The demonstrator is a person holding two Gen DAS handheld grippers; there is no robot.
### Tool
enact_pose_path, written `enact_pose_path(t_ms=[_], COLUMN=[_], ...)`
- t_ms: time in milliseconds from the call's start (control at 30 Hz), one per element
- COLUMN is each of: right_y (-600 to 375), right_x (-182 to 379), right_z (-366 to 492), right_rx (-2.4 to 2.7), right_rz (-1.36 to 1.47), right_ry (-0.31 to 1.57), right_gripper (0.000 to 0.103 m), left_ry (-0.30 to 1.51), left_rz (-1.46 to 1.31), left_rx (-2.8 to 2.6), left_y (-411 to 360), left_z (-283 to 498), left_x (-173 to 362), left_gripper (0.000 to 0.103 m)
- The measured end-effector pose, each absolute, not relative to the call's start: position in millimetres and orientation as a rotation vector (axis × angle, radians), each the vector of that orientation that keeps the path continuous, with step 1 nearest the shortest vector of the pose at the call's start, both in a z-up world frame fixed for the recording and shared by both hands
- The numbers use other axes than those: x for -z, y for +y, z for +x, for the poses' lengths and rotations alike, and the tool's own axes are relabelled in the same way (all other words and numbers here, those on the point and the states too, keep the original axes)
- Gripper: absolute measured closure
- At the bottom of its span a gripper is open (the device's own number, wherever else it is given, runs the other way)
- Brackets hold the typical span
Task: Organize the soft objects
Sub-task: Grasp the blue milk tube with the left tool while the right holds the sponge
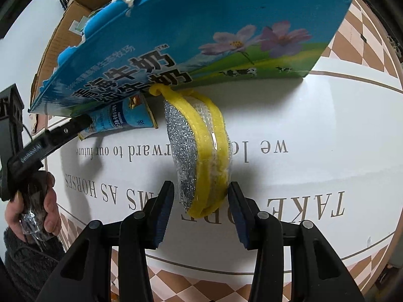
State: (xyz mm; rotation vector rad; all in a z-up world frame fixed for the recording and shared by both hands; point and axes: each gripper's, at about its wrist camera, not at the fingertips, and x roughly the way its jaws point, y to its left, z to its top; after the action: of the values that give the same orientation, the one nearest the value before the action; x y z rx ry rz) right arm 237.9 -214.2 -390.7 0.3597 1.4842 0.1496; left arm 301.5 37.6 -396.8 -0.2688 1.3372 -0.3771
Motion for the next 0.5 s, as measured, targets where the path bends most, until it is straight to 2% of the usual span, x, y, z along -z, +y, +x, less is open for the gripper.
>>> enact_pose_path(t_ms=[133,300,500], right_y=[-219,-231,-249], right_x=[390,391,389], right_z=[237,239,236], right_rx=[-0.155,-0.167,-0.161], right_rz=[0.36,0.362,0.36], right_ry=[1.494,1.51,1.507], right_gripper=[0.056,0.056,0.056], left_ry=[1.373,1.409,1.182], left_rz=[-0.275,-0.046,0.424], left_rx=[0.597,0.756,0.561], left_y=[2,-43,-67], left_z=[293,262,228], left_x=[399,387,359], left_gripper=[0.007,0.007,0.007])
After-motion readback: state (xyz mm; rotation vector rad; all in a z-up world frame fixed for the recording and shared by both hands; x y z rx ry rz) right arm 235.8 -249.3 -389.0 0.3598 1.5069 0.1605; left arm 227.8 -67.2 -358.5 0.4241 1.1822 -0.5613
